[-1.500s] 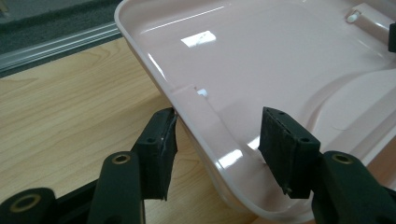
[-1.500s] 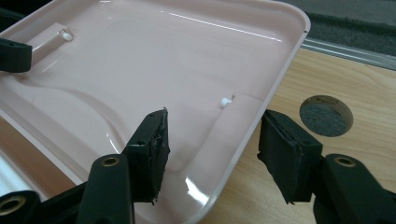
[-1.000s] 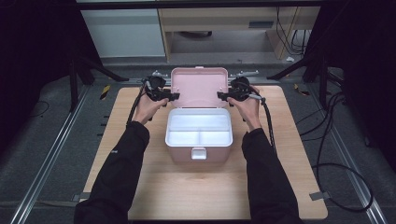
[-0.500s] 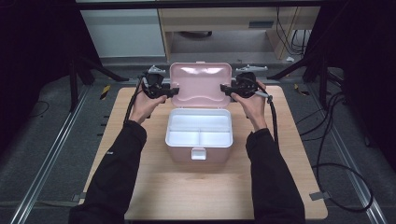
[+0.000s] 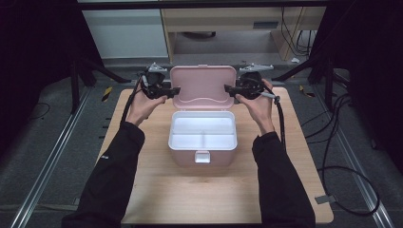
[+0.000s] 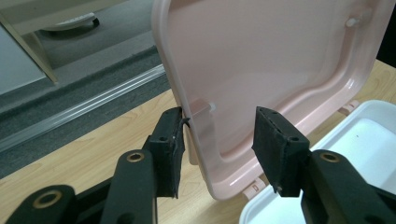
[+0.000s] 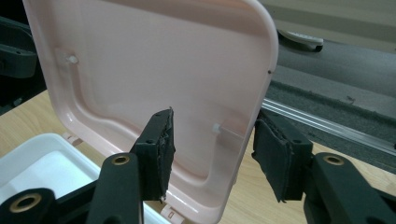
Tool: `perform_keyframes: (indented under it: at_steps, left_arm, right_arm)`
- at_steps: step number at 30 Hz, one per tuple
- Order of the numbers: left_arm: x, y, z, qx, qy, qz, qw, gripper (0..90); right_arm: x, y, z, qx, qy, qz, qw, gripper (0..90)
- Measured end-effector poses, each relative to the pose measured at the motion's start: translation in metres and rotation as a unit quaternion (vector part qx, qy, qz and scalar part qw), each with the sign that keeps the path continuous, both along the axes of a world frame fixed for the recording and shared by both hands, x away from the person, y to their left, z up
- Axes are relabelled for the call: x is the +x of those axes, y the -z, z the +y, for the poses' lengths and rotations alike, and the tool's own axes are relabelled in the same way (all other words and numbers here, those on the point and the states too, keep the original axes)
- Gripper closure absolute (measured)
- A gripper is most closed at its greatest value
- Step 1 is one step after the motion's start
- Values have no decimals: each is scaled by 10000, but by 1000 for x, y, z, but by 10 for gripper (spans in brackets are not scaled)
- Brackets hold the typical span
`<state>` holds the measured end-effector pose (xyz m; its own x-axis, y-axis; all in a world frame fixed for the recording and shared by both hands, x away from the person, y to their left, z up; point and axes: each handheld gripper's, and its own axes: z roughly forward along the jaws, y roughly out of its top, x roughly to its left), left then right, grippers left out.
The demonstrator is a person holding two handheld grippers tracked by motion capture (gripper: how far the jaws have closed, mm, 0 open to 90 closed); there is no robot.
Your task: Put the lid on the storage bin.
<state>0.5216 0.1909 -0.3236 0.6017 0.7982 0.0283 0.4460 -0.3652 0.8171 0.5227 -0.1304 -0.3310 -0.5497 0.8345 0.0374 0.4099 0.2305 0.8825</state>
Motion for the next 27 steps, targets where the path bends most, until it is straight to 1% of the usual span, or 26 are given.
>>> perform_keyframes:
  at_steps: [3,4,5,6,7,8,9,10,13,15,17,18,20,21,23,24,25,26,27]
  left_arm:
    - [-9,-2,0,80,26,-80,9999,533]
    - [-9,-2,0,80,26,-80,9999,534]
    - [-11,-2,-1,104,35,-105,9999,538]
    - [-14,-2,0,158,60,-130,9998,538]
    - [-16,-2,0,167,78,-148,9997,539]
    - [-22,-1,1,230,150,-180,9995,540]
    - [-22,-1,1,230,150,-180,9995,543]
    - [-24,-1,2,222,160,-200,9994,546]
    - [-33,0,3,209,191,-251,9993,551]
    - [-37,0,4,228,207,-282,9991,558]
    - [-43,0,4,325,244,-319,9987,558]
    - [-45,-1,3,425,267,-406,9979,562]
    - [-51,0,2,457,280,-459,9975,558]
    - [-54,0,3,492,308,-475,9972,556]
    - [-58,2,3,455,334,-474,9973,556]
    - [-61,2,4,440,346,-474,9973,557]
    - [-64,3,4,397,355,-424,9977,557]
    - [-67,4,5,399,357,-474,9974,554]
    - [-70,6,5,373,376,-474,9975,554]
  right_arm:
    - [-9,-4,-1,-23,-19,-60,10000,493]
    - [-9,-4,-1,-23,-19,-60,10000,493]
    - [-13,-4,-1,-6,-30,-89,10000,497]
    - [-13,-4,-1,-6,-30,-89,10000,497]
    - [-16,-5,-1,3,-32,-93,10000,498]
    - [-21,-6,-2,-64,-68,-94,9999,495]
    - [-21,-6,-2,-64,-68,-94,9999,495]
    - [-25,-7,-2,-72,-103,-112,9999,497]
    - [-29,-8,-3,-43,-115,-119,9999,504]
    - [-36,-7,-3,-102,-146,-146,9997,506]
    - [-39,-7,-2,-119,-155,-154,9997,506]
    - [-42,-7,-3,-140,-168,-136,9997,505]
    - [-47,-7,-3,-185,-201,-170,9995,504]
    - [-54,-5,-4,-210,-263,-202,9992,506]
    - [-57,-5,-5,-198,-277,-206,9992,509]
    - [-62,-3,-6,-203,-327,-231,9990,509]
    - [-62,-3,-6,-203,-327,-231,9990,509]
    - [-69,-1,-7,-197,-354,-233,9989,509]
    - [-69,-1,-7,-197,-354,-233,9989,509]
